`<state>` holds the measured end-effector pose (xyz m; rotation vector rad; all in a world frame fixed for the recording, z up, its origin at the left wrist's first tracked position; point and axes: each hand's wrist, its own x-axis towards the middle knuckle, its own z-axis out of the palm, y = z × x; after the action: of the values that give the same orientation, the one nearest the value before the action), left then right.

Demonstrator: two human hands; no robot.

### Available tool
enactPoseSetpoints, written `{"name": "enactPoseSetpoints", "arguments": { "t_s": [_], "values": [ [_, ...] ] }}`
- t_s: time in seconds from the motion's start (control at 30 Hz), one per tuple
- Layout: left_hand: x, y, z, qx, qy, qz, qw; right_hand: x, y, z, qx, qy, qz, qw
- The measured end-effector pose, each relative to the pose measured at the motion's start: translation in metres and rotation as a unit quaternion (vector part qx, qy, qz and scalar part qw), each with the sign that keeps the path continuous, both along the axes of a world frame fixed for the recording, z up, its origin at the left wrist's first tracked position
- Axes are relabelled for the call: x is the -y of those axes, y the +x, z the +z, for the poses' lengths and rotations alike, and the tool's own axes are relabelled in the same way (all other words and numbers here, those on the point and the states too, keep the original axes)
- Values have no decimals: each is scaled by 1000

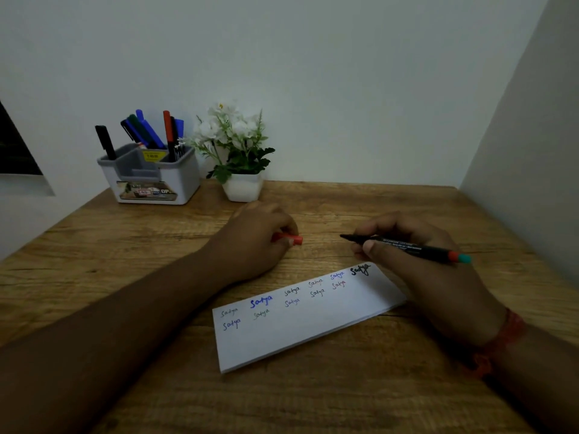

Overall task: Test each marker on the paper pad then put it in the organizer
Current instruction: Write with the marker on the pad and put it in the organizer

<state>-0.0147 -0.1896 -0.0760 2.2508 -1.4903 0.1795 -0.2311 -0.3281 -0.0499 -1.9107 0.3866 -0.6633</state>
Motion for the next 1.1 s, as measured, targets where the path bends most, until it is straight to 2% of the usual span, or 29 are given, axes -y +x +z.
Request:
{"name": "enactPoseSetpoints", "arguments": {
  "t_s": [0.07,0.2,0.37,1.1],
  "values": [
    [0,-3,2,-12,-14,-18,1000,0,0,-1,-3,11,9,1000],
    [1,-14,7,-92,-42,-45,994,1,0,0,4,20,14,1000],
    [2,-25,8,-95,-58,-88,990,0,-2,3,17,31,24,999],
    [3,-39,12,23,-83,-152,985,-5,3,0,-9,14,38,999]
  ]
}}
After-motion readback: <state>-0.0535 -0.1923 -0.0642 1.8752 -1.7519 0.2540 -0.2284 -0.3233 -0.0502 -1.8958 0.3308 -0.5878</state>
